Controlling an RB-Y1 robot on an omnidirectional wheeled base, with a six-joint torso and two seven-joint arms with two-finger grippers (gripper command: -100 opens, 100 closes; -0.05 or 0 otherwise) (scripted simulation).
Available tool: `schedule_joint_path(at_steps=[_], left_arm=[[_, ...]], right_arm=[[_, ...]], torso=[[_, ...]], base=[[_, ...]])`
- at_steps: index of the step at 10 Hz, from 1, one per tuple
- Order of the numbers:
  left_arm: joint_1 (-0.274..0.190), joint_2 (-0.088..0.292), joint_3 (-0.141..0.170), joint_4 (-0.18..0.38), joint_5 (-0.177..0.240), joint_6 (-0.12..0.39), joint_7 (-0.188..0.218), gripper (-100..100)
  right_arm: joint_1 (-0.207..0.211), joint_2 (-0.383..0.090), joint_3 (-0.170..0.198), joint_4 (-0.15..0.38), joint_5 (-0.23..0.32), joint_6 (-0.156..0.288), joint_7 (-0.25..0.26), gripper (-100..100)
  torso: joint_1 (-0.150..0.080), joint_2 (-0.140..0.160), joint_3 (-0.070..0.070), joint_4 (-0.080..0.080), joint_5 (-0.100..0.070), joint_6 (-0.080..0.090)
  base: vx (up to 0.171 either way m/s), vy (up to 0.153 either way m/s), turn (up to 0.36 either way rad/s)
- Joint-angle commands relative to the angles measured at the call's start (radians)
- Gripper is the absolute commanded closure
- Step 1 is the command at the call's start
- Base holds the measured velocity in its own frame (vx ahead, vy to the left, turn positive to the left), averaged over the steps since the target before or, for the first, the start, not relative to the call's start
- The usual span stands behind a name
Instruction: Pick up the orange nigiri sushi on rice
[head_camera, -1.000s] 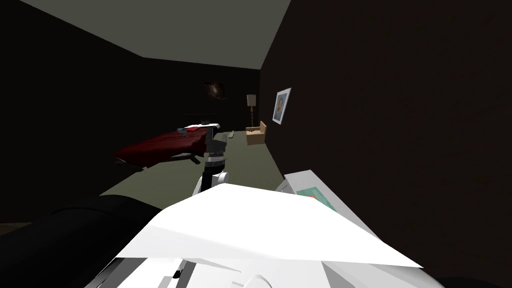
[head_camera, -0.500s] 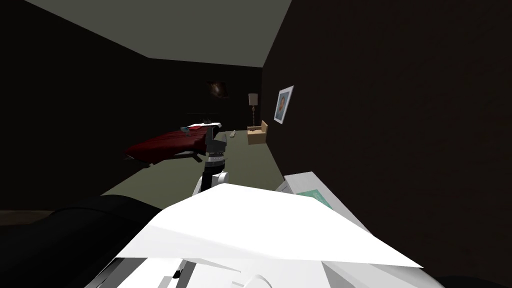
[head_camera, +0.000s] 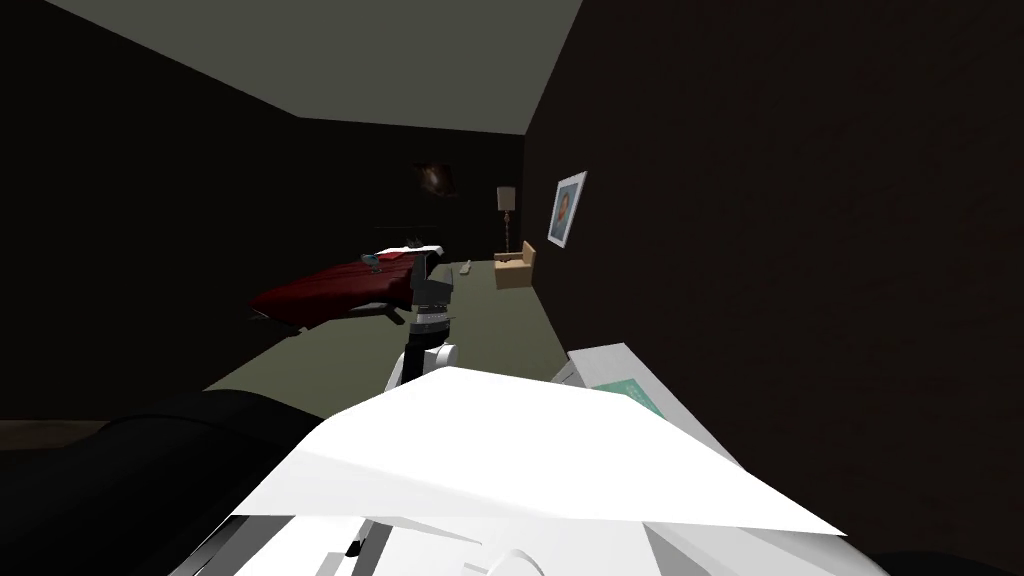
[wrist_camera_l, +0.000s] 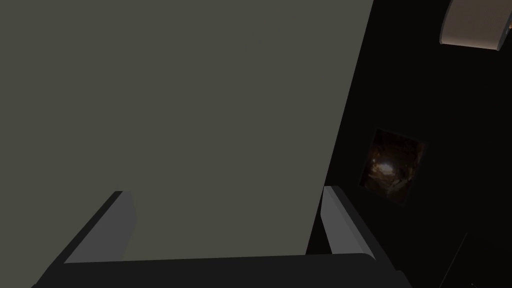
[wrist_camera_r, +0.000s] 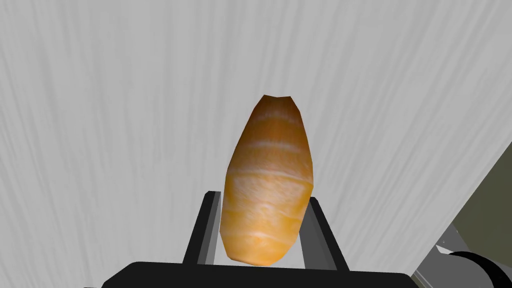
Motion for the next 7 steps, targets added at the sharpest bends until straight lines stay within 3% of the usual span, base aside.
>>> schedule_joint_path(at_steps=[1,2,3,5,6,7], left_arm=[[0.0,0.0,0.0,0.0,0.0,0.0,0.0,0],[0.0,0.0,0.0,0.0,0.0,0.0,0.0,0],[0.0,0.0,0.0,0.0,0.0,0.0,0.0,0],[0.0,0.0,0.0,0.0,0.0,0.0,0.0,0],[0.0,0.0,0.0,0.0,0.0,0.0,0.0,0],[0.0,0.0,0.0,0.0,0.0,0.0,0.0,0]], right_arm=[[0.0,0.0,0.0,0.0,0.0,0.0,0.0,100],[0.0,0.0,0.0,0.0,0.0,0.0,0.0,0],[0.027,-0.03,-0.02,-0.027,-0.004,-0.006,-0.009,100],[0.05,-0.061,-0.042,-0.046,-0.009,-0.022,-0.017,100],[0.041,-0.049,-0.034,-0.039,-0.007,-0.015,-0.012,100],[0.043,-0.051,-0.035,-0.042,-0.007,-0.015,-0.015,0]], torso=[[0.0,0.0,0.0,0.0,0.0,0.0],[0.0,0.0,0.0,0.0,0.0,0.0],[0.0,0.0,0.0,0.0,0.0,0.0],[0.004,0.0,0.0,0.0,0.002,0.001],[0.004,0.0,0.0,0.0,0.001,0.001],[0.003,0.0,0.0,0.0,0.001,0.001]], base=[[0.0,0.0,0.0],[0.0,0.0,0.0],[0.006,0.032,-0.108],[0.005,0.054,-0.076],[-0.003,0.021,-0.011],[0.0,0.0,0.0]])
